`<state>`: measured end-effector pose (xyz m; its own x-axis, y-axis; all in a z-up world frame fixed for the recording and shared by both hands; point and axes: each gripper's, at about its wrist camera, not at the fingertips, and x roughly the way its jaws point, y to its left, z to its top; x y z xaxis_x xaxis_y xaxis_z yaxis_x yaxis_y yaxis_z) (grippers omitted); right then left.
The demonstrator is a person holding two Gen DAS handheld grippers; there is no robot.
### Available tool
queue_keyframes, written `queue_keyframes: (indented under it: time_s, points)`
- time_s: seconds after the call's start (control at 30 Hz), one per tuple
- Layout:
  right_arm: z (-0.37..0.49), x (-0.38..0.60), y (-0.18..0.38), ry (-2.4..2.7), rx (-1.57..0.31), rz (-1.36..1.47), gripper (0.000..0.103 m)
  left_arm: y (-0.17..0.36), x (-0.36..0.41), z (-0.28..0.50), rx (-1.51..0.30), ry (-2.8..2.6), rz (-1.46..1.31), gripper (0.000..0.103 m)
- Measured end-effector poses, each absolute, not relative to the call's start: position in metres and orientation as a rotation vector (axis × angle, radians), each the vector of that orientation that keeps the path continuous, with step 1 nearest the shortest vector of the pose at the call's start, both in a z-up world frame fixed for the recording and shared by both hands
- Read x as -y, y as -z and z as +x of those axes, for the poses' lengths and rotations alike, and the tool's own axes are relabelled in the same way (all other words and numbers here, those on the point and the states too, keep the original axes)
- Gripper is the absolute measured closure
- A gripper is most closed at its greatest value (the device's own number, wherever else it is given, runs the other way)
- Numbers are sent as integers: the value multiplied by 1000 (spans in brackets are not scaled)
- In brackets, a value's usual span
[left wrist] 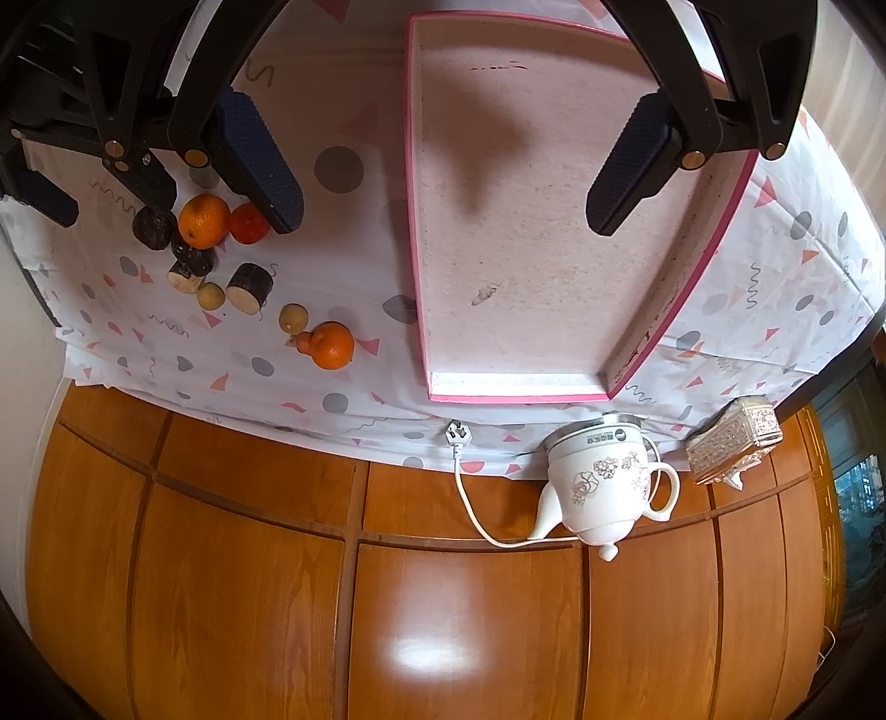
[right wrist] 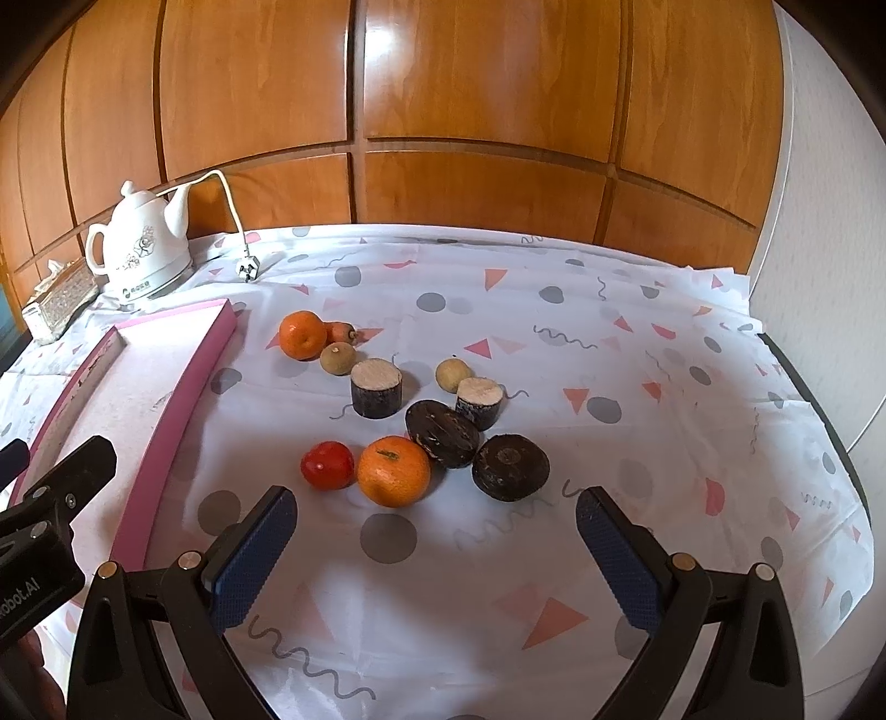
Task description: Organize fruits
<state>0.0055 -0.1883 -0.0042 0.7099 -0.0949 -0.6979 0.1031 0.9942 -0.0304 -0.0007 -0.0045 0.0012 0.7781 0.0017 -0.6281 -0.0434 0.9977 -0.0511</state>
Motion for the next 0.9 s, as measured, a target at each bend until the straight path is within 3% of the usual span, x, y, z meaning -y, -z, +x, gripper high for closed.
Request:
queue_keyframes:
  time_s: [0.77, 0.8, 0.83, 0.9]
  points:
    - [18, 267, 21, 59, -828, 139, 1, 3, 60, 22, -764, 251, -3, 0]
    - [19, 271, 23, 62, -839, 140, 7, 5, 64, 24, -772, 262, 1, 0]
    - [19, 274, 24, 68, -845, 142, 23, 6, 68, 27, -785, 280, 4, 0]
    - [20, 280, 27, 88, -856, 153, 44, 10, 74, 31, -815, 308, 2, 0]
